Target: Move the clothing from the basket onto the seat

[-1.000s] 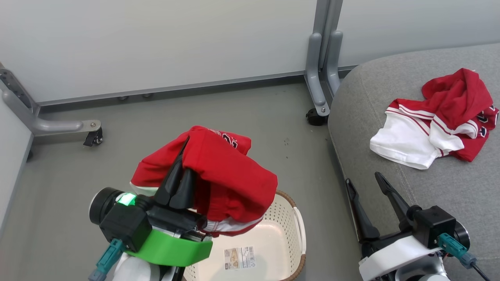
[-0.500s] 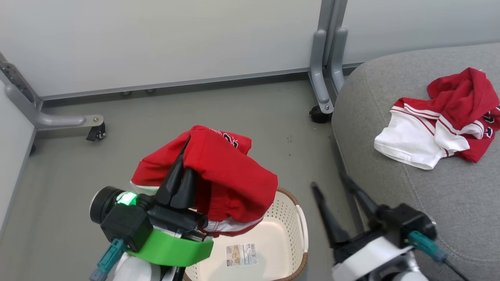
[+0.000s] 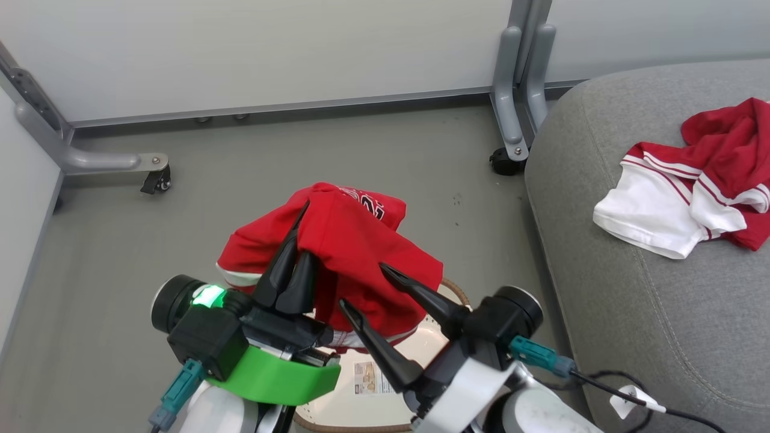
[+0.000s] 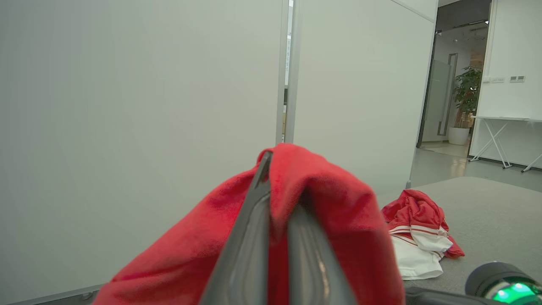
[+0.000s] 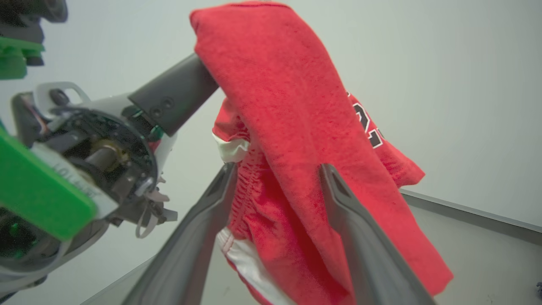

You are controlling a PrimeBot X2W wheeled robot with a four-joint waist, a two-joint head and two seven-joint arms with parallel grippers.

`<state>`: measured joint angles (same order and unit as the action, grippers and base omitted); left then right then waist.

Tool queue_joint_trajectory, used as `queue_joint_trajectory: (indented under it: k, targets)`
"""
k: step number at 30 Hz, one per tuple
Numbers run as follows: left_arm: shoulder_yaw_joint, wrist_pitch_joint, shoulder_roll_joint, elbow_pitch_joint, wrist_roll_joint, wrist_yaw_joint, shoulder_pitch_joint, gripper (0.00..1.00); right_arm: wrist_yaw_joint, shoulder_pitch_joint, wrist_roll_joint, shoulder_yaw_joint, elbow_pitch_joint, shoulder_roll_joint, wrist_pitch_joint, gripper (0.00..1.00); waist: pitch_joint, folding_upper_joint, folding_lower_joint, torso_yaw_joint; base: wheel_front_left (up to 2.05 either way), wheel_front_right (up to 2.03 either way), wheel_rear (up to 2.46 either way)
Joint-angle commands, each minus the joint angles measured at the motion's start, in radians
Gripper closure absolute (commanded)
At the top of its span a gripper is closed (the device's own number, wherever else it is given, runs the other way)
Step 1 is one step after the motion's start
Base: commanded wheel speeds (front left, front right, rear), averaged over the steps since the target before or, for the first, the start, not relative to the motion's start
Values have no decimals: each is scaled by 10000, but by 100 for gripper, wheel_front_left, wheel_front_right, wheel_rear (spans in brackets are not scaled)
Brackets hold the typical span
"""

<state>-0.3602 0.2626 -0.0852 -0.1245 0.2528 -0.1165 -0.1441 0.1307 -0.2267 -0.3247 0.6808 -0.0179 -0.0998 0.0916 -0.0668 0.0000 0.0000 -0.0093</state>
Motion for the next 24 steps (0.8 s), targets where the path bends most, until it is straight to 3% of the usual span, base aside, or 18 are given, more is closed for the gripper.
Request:
queue_joint_trajectory:
  k: [1,11,12,13,24]
  targets:
    - [-12,30,-8,6,-55,-47,-213,100,1,-345,-121,142,205,70,149,0,-56,0,0,57,0,0,0]
    - [-190,30,20,9,-39,-107,-342,100,1,-1936,-349,892,1961,399,528,0,-125,0,0,184,0,0,0]
    - [-200,30,21,8,-27,-113,-353,100,1,-2017,-428,947,2075,414,552,63,-126,0,0,193,0,0,0]
    - [-217,30,21,9,-13,-117,-360,100,1,-2127,-464,995,2208,417,618,100,-123,0,0,202,0,0,0]
    - [-197,30,21,51,75,-130,-350,100,1,-2623,-863,1304,2881,479,1018,100,-184,0,0,193,0,0,0]
